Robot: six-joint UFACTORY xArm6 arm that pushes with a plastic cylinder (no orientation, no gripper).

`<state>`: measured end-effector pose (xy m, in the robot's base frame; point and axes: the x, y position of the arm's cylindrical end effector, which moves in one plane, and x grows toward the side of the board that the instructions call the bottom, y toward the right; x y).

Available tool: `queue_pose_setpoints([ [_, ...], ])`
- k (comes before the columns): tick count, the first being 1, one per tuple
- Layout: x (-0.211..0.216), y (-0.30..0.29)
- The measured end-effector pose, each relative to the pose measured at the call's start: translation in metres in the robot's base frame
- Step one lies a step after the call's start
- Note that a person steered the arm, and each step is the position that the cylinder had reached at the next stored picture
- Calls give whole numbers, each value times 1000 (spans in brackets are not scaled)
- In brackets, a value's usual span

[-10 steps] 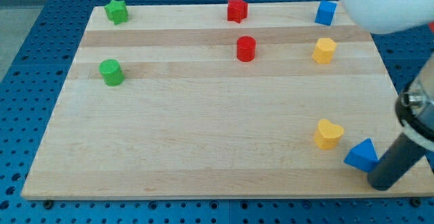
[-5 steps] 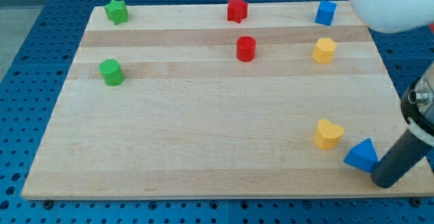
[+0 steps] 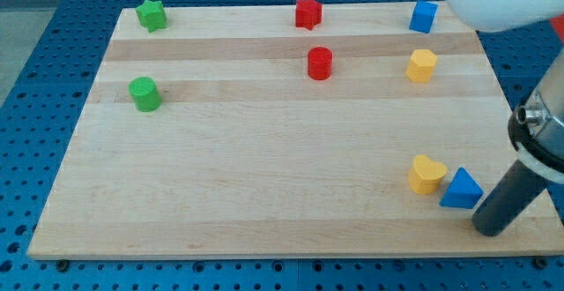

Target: Place blue triangle beside yellow heart

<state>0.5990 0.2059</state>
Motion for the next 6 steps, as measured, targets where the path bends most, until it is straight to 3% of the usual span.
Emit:
queue_pose_setpoints([
  [6, -47, -12],
])
